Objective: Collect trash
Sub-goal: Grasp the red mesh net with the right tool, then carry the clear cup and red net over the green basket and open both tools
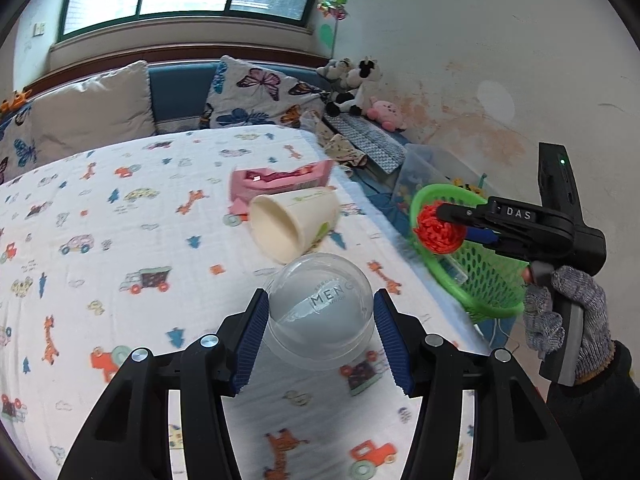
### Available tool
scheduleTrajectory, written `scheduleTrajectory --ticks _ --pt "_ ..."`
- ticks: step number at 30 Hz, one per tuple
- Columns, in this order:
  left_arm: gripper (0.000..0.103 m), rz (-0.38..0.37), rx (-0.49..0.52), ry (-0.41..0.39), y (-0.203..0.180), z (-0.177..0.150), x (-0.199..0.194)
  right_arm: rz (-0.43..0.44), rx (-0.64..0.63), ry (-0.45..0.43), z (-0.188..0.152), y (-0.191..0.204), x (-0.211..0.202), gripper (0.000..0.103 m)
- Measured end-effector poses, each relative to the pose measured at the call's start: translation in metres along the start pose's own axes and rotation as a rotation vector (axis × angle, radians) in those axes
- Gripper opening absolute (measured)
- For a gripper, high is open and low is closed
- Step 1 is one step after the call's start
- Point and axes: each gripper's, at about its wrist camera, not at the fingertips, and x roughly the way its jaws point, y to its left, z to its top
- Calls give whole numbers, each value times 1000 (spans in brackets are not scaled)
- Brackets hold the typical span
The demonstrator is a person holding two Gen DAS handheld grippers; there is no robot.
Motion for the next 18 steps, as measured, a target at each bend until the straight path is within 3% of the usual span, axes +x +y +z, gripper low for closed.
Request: scheduleTrajectory --ticks 11,18 --pt "52 -72 71 13 -51 18 20 -146 45 -60 -1 -64 -45 57" --pt "53 -124 125 33 -91 35 43 -205 88 -94 -5 -101 -65 69"
